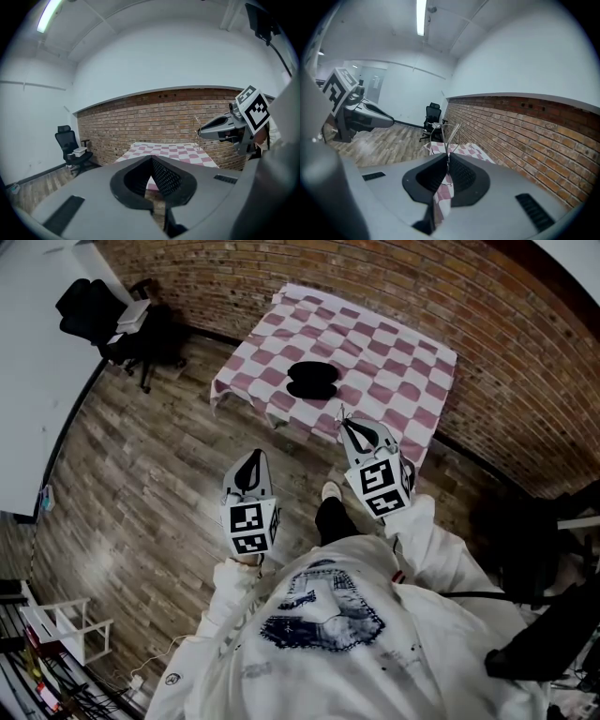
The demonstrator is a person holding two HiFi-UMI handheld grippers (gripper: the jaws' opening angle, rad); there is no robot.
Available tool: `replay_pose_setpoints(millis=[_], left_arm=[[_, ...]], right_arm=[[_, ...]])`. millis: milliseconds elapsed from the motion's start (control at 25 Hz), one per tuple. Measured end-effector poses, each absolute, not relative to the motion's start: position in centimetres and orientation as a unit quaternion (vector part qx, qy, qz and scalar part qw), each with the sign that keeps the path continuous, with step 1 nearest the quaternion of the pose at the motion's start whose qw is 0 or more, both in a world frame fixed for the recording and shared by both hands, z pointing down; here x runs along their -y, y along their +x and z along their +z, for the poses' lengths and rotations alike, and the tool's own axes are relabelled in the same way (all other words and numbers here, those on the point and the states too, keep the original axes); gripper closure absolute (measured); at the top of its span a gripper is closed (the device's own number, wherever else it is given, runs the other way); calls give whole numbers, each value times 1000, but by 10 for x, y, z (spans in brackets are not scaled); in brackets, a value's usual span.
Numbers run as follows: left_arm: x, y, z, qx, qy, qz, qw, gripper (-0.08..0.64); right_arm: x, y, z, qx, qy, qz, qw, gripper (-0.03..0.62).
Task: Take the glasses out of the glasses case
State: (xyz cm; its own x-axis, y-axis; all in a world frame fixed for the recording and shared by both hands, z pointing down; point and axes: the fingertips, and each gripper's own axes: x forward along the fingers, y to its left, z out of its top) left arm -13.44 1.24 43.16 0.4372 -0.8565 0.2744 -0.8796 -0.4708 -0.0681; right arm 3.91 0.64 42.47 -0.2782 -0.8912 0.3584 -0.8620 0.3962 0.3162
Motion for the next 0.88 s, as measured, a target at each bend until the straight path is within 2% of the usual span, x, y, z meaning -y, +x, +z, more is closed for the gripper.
replay_pose_setpoints(millis=[880], left_arm=[[-20,-124,433,511,847,137,44,551]], right_arm=[[-9,43,424,802,545,-27,244,566]])
